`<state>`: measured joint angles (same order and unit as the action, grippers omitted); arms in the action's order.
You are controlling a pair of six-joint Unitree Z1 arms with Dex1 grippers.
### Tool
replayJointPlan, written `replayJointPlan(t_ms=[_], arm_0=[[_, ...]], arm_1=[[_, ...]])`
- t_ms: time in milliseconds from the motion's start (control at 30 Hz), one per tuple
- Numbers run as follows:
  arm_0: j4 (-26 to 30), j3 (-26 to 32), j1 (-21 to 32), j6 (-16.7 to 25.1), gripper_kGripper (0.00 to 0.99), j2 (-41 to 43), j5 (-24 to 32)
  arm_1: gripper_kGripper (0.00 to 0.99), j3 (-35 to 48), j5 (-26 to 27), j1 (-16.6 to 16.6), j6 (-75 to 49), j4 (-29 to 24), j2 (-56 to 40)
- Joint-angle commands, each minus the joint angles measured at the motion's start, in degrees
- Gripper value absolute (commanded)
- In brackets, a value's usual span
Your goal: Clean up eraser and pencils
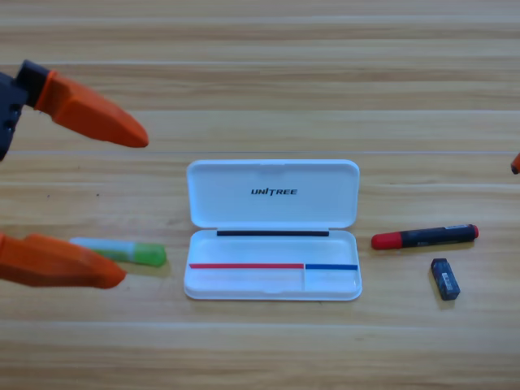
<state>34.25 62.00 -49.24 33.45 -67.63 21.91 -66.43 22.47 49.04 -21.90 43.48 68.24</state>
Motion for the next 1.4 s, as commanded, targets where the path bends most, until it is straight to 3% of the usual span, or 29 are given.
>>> replayJointPlan(t_ms=[33,200,333,467,567,700,767,867,933,1067,1400], arm_0=[[0.82,-1.26,-1.21,0.65,0.963,-0.75,-0.64],[0.90,-1.26,-1.21,0.56,0.963,-0.75,-0.64],[0.99,-1.26,-1.21,0.65,0.965,-0.75,-0.73],[3.36,0.93,-1.21,2.32,0.966,-0.66,-3.80],[8.81,6.47,-1.21,6.01,0.979,-1.45,-9.25],[17.16,15.52,-1.04,10.67,0.985,-4.44,-20.24],[17.78,16.40,0.11,13.92,0.986,-4.62,-26.74],[17.87,15.88,4.50,20.69,0.986,-5.94,-31.75],[18.31,15.52,9.07,25.35,0.986,-7.61,-31.75],[18.83,13.24,13.99,30.18,0.985,-11.82,-31.49],[18.92,7.35,17.95,32.21,0.983,-22.46,-25.60]], arm_1=[[0.989,1.40,0.03,-0.61,0.01,-1.64,2.16],[0.989,1.13,-0.32,-0.61,1.42,-1.64,1.81],[0.990,0.69,-5.50,-0.79,5.37,-1.64,1.37],[0.989,0.34,-7.88,-6.59,10.12,-1.29,2.51],[0.988,-1.15,-11.13,-10.37,14.69,-0.59,6.38],[0.986,-2.47,-19.74,-10.63,22.78,1.17,12.80],[0.985,-2.12,-23.70,-10.63,25.33,1.43,15.61],[0.985,-0.10,-23.96,-10.63,27.70,1.17,19.74],[0.983,0.69,-23.87,-10.63,28.67,1.17,22.99],[0.985,1.40,-23.52,-10.19,31.30,-0.06,29.76],[0.977,0.96,-21.94,-9.40,39.04,-5.86,41.45]])
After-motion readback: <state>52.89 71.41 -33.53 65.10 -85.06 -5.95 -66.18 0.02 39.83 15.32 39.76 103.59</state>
